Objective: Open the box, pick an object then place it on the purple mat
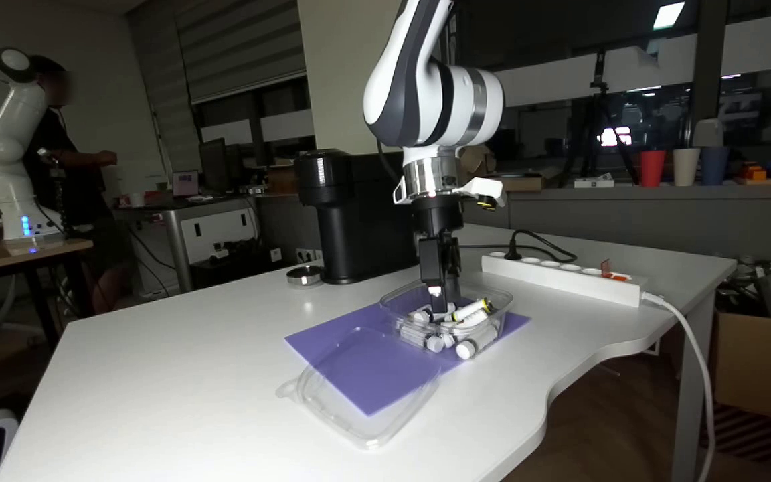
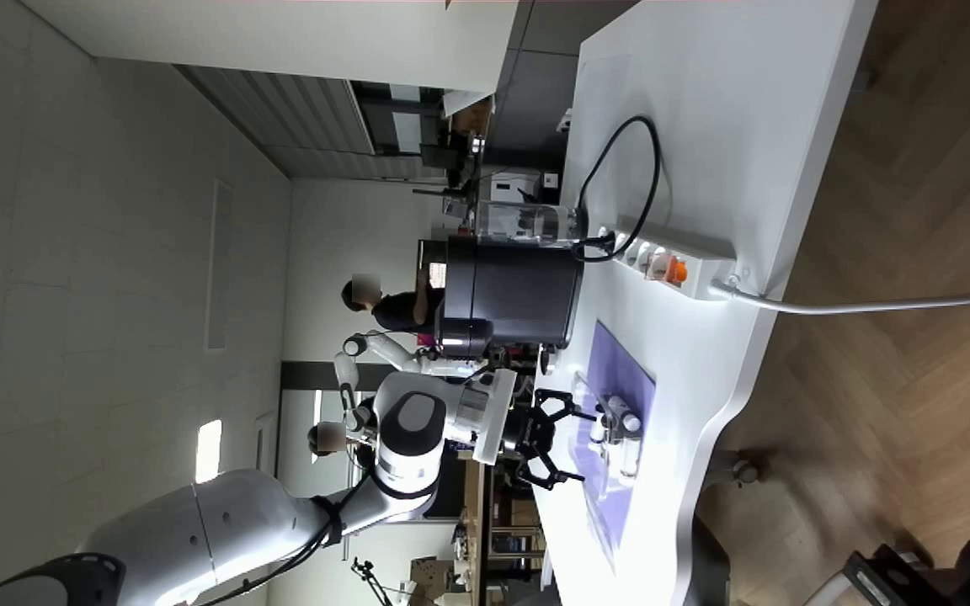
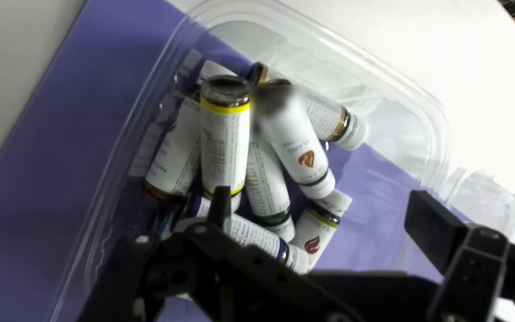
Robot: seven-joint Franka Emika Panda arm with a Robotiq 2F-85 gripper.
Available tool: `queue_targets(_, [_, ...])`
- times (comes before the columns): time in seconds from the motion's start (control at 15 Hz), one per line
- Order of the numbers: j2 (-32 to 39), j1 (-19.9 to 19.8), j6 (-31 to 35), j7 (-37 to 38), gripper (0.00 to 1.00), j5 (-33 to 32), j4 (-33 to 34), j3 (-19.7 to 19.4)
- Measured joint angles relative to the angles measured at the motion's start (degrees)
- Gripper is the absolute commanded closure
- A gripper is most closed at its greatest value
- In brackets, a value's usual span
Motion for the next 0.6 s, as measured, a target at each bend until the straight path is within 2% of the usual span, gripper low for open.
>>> queue_targets(0.27, [0.3,0.0,0.1,-2.0,0.0,0.0,-0.1,0.2])
queue_targets(0.6, [0.4,-0.2,2.2,-12.6,0.0,-1.4,-0.1,0.4])
